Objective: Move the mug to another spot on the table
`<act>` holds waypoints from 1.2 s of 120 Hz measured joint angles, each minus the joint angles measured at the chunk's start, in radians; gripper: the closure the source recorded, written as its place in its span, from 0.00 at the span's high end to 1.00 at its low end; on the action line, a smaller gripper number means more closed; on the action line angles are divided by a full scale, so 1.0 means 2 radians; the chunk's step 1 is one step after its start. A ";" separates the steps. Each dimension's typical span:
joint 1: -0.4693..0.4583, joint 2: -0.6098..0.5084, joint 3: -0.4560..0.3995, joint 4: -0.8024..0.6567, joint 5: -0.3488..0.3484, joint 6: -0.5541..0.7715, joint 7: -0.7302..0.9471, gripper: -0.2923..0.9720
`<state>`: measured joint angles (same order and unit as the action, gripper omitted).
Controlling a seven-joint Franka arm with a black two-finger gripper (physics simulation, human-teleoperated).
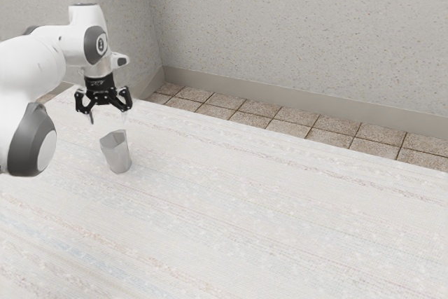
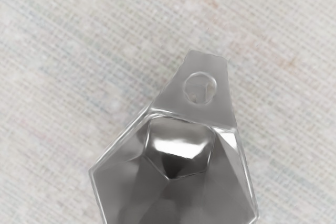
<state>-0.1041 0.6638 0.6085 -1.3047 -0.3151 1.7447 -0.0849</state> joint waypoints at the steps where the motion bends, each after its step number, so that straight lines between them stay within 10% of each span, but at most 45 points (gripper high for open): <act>1: 0.001 0.002 0.001 0.000 -0.002 0.001 0.001 0.77; 144: 0.024 0.082 0.010 0.009 -0.115 0.067 0.062 0.76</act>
<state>-0.0568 0.8279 0.6284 -1.2874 -0.5452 1.8780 0.0383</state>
